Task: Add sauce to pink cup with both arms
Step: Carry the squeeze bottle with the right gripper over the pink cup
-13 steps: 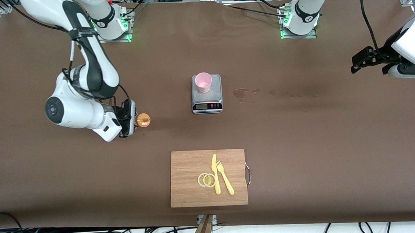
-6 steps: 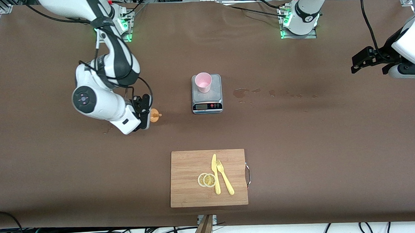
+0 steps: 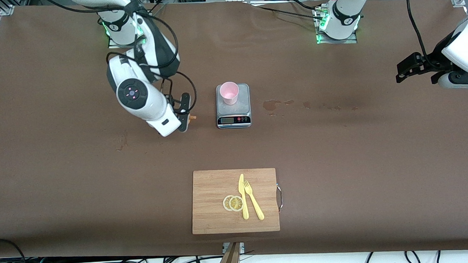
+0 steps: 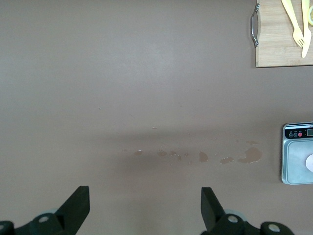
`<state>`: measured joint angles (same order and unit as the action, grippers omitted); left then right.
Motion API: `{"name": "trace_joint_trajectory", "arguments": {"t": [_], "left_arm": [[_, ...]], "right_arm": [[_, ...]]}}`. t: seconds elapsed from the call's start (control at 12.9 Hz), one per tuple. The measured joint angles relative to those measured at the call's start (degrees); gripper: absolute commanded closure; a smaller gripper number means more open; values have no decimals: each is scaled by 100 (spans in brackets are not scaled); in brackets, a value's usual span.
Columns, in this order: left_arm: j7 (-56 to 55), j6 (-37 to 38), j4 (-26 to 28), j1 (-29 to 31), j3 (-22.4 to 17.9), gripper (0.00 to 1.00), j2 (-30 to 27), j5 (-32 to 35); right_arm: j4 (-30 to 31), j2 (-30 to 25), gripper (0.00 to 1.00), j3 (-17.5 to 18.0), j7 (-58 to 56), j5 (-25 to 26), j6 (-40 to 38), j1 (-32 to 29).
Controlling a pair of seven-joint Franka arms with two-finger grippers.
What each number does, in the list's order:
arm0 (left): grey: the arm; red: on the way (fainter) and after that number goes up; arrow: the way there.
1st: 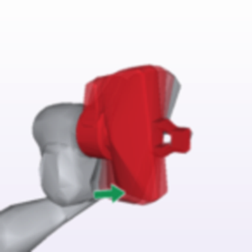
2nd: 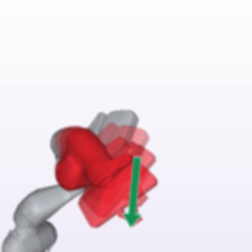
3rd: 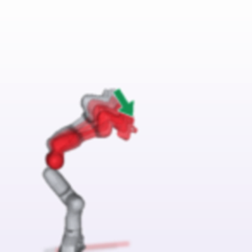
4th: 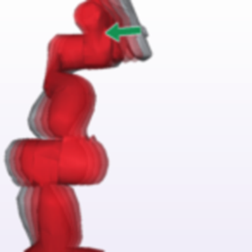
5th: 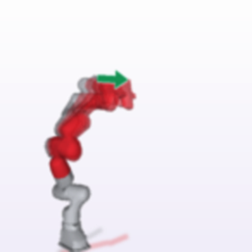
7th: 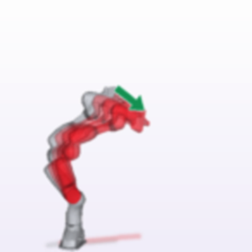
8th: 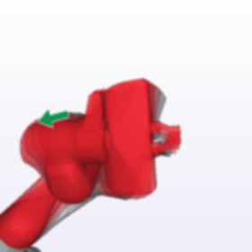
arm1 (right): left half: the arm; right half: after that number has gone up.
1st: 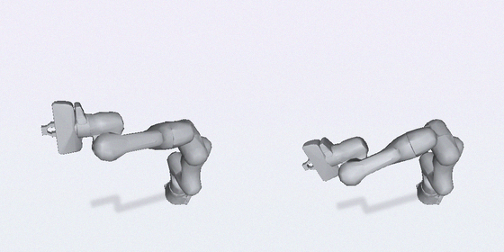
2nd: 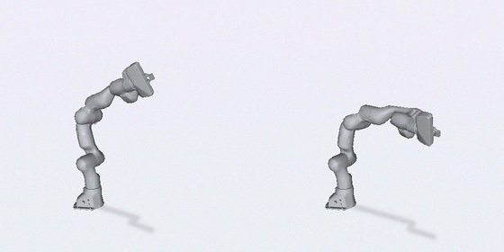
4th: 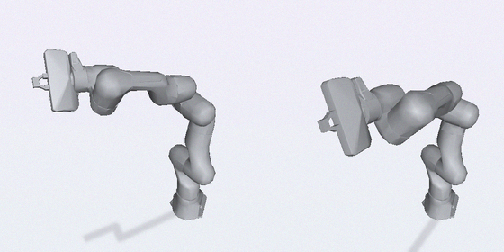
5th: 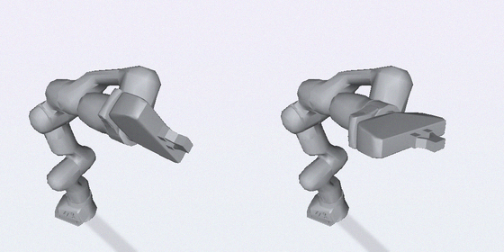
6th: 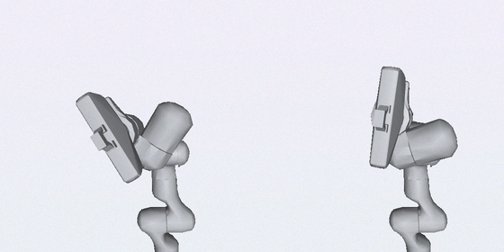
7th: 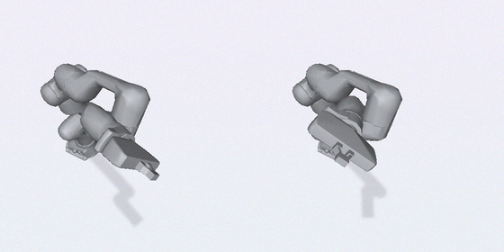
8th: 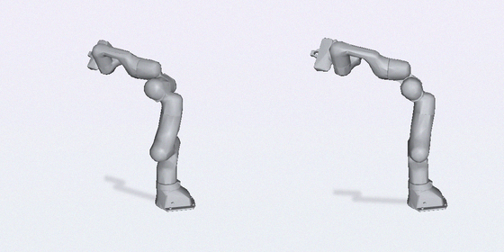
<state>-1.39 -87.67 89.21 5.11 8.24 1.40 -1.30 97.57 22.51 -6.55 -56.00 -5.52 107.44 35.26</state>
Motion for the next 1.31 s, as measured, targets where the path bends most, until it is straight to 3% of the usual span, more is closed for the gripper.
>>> {"name": "trace_joint_trajectory", "arguments": {"t": [0.31, 1.31], "left_arm": [[0, 0, 0, 1, 0, 0, 0, 0], [0, 0, -2, 2, 0, 0, 0, 0]], "right_arm": [[33, -200, 94, 495, 927, 412, -668, 149], [205, 120, 94, 672, 2371, 926, -886, 1027]]}}
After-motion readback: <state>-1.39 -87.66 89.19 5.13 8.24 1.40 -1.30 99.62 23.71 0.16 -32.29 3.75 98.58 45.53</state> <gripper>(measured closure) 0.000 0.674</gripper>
